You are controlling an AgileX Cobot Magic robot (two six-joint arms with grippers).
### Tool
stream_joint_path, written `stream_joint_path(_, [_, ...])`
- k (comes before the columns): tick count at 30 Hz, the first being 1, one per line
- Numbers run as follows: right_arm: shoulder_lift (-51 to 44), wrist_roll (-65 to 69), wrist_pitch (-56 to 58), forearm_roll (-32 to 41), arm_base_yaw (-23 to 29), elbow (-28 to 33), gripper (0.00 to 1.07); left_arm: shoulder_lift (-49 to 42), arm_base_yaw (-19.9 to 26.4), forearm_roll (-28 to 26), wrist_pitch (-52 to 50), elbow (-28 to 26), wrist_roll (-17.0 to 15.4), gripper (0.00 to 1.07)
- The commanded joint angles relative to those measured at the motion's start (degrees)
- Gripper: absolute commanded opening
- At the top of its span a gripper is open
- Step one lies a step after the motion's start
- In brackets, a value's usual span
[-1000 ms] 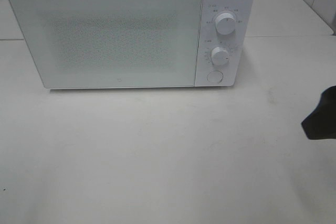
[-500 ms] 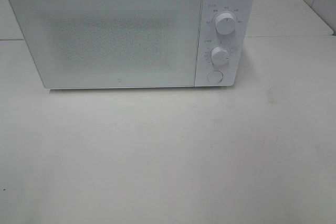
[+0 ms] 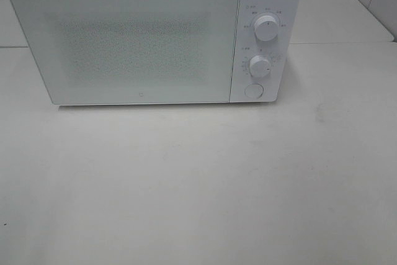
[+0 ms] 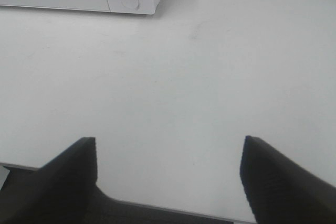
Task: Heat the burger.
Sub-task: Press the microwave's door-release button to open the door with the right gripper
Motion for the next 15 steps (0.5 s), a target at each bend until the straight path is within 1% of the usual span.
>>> stream_joint_path(1, [-1.5, -0.8, -3.8, -0.7, -0.6, 0.8, 0.74, -1.3, 0.2, -0.2, -1.0, 0.1, -0.5, 1.01])
stream_joint_path(2, [-1.5, -0.8, -3.8, -0.7, -0.6, 0.8, 0.74, -1.3, 0.2, -0.2, -1.0, 0.1, -0.5, 1.01])
stream_joint_path(3, [-1.5, -0.8, -6.1, -0.9, -0.6, 2.5, 0.74, -1.3, 0.2, -0.2, -1.0, 0.1, -0.5, 1.01])
stream_joint_path(15, [-1.5, -1.2, -6.1, -0.7, -0.6, 2.5, 0.74, -1.3, 0.2, -0.2, -1.0, 0.1, -0.5, 1.01])
